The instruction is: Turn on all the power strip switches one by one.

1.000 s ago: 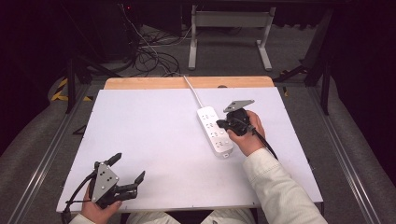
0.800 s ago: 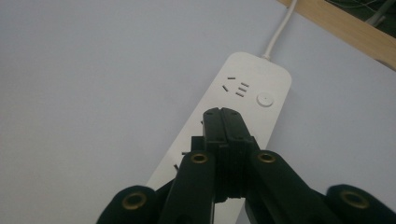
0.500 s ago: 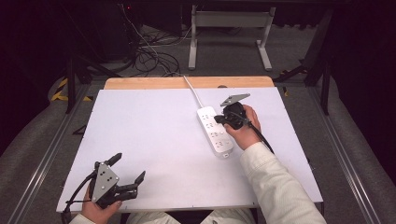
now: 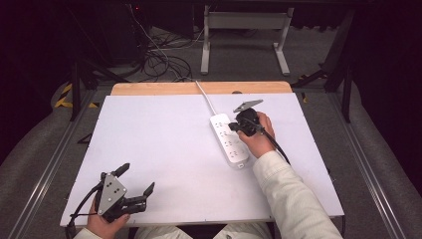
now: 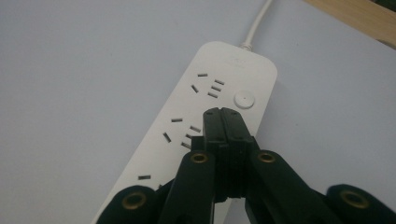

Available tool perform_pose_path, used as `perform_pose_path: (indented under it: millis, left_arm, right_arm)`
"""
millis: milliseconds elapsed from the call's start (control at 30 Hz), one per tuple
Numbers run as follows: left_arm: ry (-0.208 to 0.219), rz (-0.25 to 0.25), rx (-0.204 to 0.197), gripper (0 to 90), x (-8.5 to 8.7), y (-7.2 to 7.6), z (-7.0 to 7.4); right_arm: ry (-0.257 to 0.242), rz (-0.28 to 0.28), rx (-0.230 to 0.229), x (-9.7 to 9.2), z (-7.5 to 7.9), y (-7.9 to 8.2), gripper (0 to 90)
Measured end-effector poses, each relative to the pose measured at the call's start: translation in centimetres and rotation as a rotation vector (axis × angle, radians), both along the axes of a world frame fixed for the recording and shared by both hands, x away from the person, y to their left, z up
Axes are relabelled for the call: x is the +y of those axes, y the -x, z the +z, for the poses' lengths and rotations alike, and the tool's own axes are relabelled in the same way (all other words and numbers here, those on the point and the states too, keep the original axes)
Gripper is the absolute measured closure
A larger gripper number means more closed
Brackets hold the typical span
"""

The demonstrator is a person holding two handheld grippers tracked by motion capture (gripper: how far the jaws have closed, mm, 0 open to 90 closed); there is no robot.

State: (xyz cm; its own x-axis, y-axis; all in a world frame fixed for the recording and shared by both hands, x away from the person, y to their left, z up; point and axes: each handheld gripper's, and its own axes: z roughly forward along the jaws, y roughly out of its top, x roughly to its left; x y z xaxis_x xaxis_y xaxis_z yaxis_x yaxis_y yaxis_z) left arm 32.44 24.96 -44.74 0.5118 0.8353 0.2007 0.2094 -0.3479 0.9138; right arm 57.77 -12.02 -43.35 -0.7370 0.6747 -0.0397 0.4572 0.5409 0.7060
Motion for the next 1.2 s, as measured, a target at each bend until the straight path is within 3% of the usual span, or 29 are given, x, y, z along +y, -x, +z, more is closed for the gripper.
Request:
perform_pose_path:
  millis: [967,1200]
  left_arm:
    - [0.0,-0.001,-0.003,9.5,0.0,0.0,0.0]
    - [0.005,-0.002,-0.001,9.5,0.0,0.1,0.0]
  right_arm:
    - [0.044,-0.008,0.018,0.5,-1.3,-0.6,90.0]
    - [0.041,-0.016,0.006,0.6,-1.5,-0.4,90.0]
